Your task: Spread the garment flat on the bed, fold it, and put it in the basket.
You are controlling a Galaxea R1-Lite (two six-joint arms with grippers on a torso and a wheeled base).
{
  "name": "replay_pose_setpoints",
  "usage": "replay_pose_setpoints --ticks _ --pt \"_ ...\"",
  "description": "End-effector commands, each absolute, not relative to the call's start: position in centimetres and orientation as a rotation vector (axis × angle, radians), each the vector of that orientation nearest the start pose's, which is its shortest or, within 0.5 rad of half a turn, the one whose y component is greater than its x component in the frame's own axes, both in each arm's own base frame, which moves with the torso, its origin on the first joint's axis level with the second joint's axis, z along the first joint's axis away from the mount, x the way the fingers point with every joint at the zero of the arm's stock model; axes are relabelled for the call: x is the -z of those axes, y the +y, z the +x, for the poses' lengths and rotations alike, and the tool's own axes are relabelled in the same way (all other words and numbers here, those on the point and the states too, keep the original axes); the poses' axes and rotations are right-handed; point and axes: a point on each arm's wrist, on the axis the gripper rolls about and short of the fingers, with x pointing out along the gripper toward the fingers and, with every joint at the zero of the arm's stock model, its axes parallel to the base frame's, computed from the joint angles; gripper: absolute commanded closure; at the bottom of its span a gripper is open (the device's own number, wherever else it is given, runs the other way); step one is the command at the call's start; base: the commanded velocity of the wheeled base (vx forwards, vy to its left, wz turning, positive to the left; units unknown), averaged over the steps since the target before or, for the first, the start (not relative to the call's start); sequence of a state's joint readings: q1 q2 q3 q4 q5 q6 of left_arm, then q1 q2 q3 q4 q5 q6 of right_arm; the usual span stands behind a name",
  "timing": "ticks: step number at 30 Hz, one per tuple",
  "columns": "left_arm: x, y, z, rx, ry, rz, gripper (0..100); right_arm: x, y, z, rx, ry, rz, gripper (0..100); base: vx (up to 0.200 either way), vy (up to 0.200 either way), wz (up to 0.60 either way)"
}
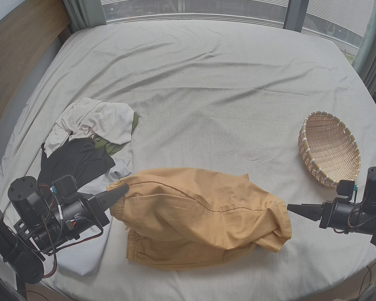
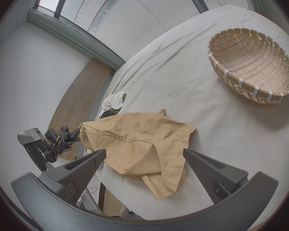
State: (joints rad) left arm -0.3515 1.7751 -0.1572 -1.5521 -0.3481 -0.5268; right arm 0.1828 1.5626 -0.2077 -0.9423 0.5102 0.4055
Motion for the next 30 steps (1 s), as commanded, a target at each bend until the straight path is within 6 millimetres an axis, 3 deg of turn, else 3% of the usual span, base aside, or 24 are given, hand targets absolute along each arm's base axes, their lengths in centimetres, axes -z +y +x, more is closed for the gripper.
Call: replay_pose_setpoints --ticks 1,9,16,30 --pt "-10.9 -8.6 21.2 0.665 0.248 -0.504 100 -9.5 4.5 20.3 -0.563 0.585 0.462 0 0.0 0.0 0.0" --pt "-10.8 -8.6 21.4 0.661 0.251 -0.503 100 -8.3 3.9 21.0 -0.507 0.636 0.522 0 0.0 0.0 0.0" --pt "-10.8 -8.6 21.4 0.661 0.252 -0.504 100 -8.0 4.1 21.7 -0.489 0.671 0.618 0 0.0 0.0 0.0" --pt "-10.8 -8.6 21.3 0.663 0.252 -0.504 100 -5.5 4.8 23.4 -0.495 0.7 0.677 0 0.0 0.0 0.0"
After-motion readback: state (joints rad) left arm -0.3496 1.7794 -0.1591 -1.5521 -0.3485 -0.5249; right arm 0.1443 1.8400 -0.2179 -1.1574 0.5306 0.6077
